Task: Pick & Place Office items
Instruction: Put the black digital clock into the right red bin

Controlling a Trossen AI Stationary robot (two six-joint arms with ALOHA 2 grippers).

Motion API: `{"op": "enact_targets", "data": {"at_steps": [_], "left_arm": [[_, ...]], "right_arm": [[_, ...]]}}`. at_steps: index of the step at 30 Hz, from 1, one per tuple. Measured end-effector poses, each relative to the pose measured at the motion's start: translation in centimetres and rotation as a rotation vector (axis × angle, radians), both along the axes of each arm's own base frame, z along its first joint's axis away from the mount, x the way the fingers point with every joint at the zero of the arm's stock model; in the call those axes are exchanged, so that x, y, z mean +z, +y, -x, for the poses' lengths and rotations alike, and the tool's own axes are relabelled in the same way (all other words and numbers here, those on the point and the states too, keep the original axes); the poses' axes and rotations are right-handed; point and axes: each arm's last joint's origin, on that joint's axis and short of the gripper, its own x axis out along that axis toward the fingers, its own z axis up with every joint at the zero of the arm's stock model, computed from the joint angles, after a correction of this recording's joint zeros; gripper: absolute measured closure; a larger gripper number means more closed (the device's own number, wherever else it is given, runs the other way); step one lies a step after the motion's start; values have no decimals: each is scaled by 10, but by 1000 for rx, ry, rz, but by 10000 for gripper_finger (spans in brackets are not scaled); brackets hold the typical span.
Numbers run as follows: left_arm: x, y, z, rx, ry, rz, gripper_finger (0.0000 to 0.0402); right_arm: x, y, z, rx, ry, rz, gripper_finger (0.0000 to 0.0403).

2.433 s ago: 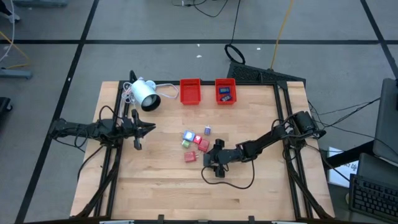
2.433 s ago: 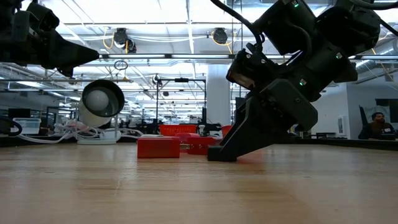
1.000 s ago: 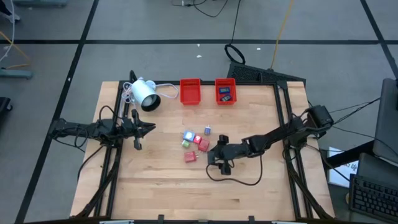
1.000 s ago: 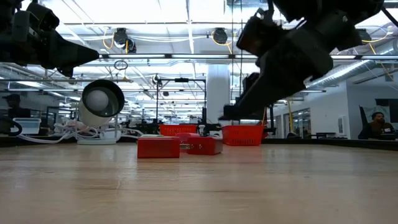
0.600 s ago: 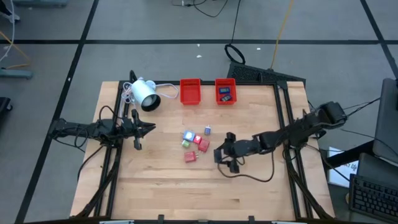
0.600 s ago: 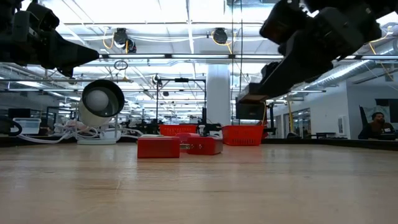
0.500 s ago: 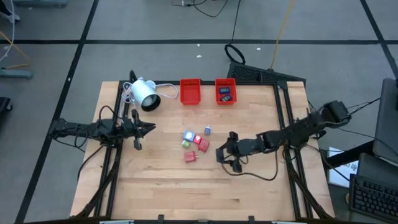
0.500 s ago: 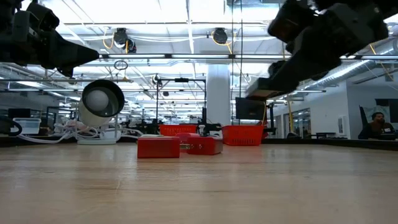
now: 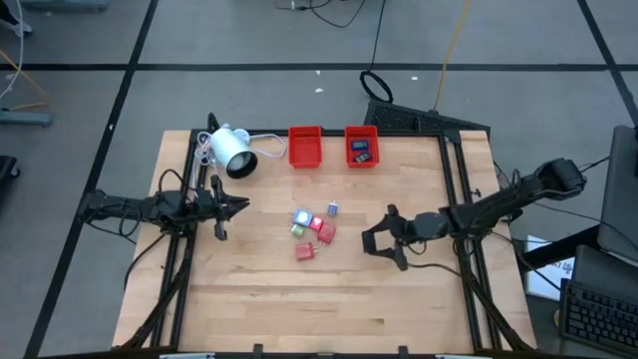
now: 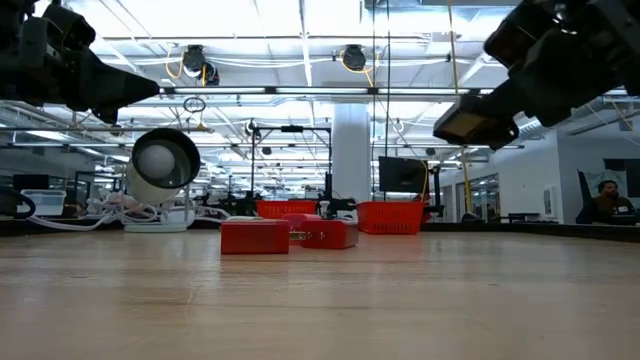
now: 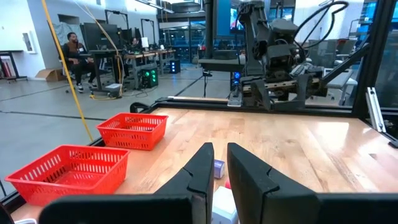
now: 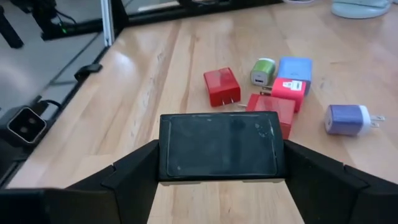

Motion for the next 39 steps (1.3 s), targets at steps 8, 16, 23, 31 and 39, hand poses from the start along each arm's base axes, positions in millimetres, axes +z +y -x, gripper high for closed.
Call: {"op": "enact_targets", "data": {"at_steps": [8,16,23,31,39], "left_arm": [[0,0,0,1,-1,0,355],[0,0,0,0,0,0,355],[0,0,0,0,0,0,355],[0,0,0,1,1,0,355],[0,0,0,0,1,0,355]], "right_arm": [[-6,-7,23,-12,-45,-46,108],[-9,-12,40,-17,-88,-89,108],[-7,-12,48,35,-135,-118,108],[-13,-15,53,10,-140,-112,108],[-12,-22,52,-82,-156,-94,108]]}}
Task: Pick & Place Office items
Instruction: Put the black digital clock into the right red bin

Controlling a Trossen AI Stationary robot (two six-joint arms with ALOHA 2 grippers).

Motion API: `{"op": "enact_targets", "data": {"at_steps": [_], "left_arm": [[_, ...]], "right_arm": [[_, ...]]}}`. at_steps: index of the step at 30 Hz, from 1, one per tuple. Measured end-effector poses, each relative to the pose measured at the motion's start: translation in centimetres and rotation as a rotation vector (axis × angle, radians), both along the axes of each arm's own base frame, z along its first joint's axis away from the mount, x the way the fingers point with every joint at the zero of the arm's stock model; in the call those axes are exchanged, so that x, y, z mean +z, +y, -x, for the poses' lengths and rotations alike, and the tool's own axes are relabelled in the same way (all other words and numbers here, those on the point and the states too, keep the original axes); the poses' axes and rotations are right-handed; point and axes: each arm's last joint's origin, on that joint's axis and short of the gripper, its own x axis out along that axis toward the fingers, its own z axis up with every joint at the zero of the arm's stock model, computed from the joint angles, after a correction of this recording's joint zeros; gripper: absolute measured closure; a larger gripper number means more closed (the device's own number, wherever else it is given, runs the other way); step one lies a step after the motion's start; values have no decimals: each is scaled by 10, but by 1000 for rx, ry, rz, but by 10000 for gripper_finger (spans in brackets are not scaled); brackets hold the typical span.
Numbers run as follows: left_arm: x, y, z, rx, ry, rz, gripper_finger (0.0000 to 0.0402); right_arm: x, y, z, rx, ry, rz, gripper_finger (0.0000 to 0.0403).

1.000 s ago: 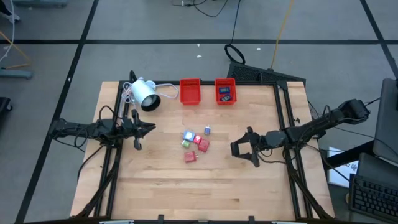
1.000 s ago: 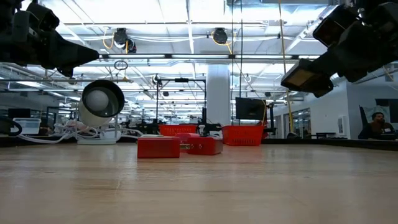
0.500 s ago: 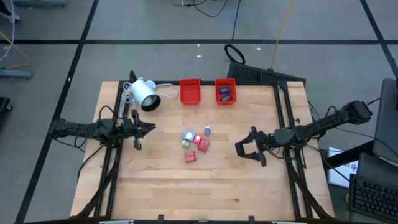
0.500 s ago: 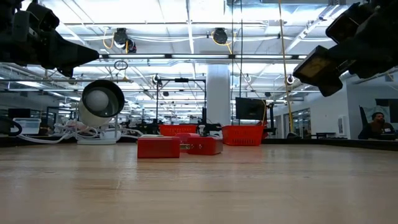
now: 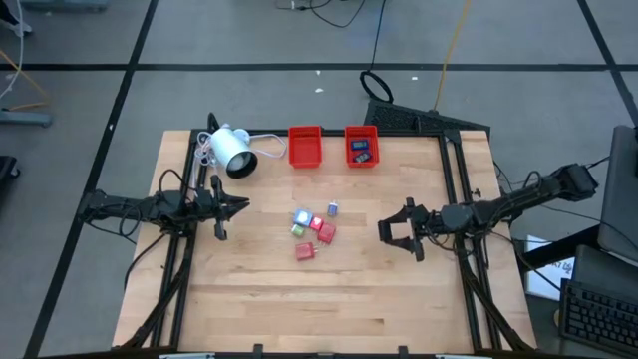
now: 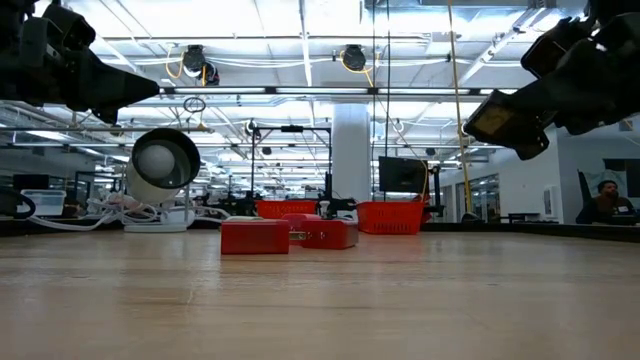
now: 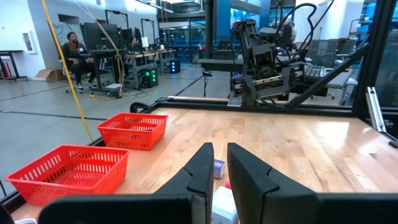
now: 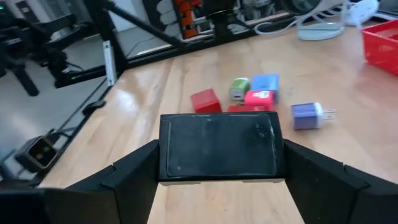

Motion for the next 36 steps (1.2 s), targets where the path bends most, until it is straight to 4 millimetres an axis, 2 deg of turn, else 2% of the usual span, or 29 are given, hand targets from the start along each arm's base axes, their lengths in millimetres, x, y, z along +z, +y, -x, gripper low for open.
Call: {"op": "enact_targets", "data": {"at_steps": [36], "left_arm": [[0,0,0,0,0,0,355]], "right_arm": [[0,-65,0,-423,10,80,108]]}}
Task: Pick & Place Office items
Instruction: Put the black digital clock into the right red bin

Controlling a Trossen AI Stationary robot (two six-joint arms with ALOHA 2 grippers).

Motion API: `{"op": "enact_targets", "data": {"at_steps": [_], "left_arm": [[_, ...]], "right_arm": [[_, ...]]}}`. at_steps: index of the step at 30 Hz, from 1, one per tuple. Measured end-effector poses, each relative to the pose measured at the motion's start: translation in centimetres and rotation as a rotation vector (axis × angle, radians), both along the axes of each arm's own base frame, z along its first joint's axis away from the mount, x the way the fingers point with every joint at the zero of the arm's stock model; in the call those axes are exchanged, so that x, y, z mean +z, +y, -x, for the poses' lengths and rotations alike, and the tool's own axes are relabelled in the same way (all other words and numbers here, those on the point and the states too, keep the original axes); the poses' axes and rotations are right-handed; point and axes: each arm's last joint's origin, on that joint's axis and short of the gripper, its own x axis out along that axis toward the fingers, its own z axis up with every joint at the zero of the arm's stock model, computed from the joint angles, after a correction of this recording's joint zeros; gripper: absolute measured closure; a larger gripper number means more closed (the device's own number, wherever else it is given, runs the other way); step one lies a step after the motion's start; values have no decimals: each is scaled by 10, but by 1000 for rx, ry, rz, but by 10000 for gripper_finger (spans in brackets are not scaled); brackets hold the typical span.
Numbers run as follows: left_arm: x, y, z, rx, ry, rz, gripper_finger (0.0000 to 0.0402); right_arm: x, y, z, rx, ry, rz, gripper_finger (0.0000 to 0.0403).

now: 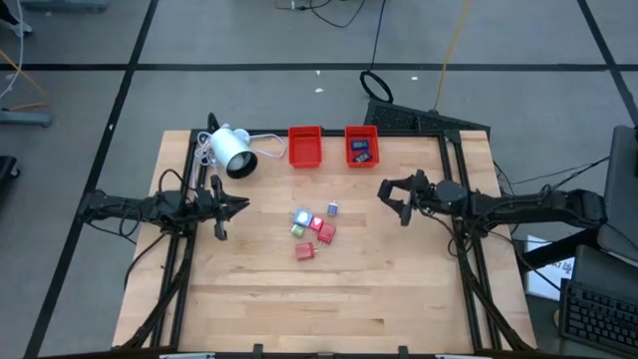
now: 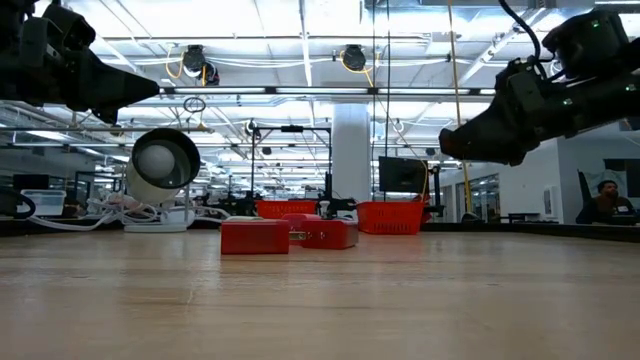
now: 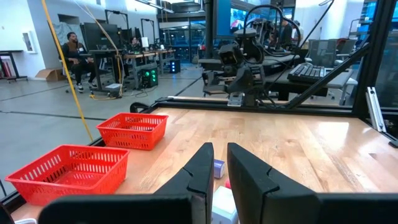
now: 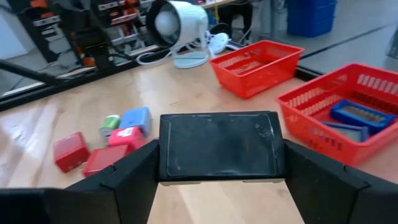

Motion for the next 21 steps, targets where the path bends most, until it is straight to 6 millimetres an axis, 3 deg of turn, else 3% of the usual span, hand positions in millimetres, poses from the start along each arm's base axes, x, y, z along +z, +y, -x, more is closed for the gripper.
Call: {"op": "enact_targets", "data": {"at_steps": [21], "left_arm": [[0,0,0,0,0,0,355]], "right_arm": [[0,-33,12,-234,2,4,108]]}}
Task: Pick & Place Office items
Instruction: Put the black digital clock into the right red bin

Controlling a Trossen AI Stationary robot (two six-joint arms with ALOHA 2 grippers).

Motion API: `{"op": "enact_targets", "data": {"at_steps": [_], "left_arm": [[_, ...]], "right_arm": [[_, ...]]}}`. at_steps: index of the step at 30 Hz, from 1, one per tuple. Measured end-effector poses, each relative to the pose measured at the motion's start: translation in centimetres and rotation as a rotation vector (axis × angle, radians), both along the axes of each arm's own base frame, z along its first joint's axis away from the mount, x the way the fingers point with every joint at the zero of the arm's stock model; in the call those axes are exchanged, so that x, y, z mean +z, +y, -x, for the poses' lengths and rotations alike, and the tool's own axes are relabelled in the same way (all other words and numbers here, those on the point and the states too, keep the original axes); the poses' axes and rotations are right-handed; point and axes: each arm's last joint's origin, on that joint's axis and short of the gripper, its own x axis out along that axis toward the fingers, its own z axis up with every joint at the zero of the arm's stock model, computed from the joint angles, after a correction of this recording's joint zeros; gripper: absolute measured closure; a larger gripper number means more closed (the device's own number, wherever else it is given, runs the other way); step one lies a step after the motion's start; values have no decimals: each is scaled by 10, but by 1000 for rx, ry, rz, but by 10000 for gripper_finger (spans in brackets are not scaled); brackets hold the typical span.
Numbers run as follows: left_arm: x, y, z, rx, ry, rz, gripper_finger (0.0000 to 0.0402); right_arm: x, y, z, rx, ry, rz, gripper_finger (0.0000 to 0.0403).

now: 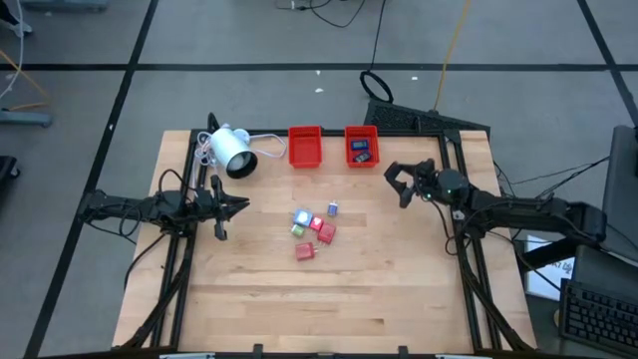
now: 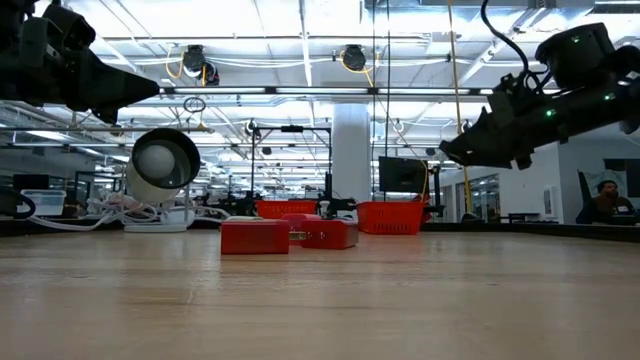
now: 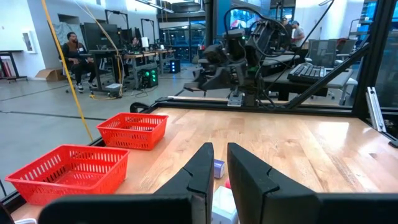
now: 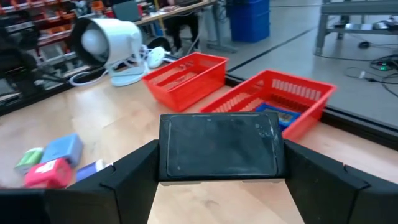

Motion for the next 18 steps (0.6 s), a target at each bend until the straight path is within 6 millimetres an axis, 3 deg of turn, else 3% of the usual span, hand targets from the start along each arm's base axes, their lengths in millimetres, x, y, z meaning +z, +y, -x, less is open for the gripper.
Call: {"op": "enact_targets", "data": {"at_steps": [18], "left_arm": [[0,0,0,0,0,0,355]], "right_arm": [[0,-16,9,-123,0,0,108]]}}
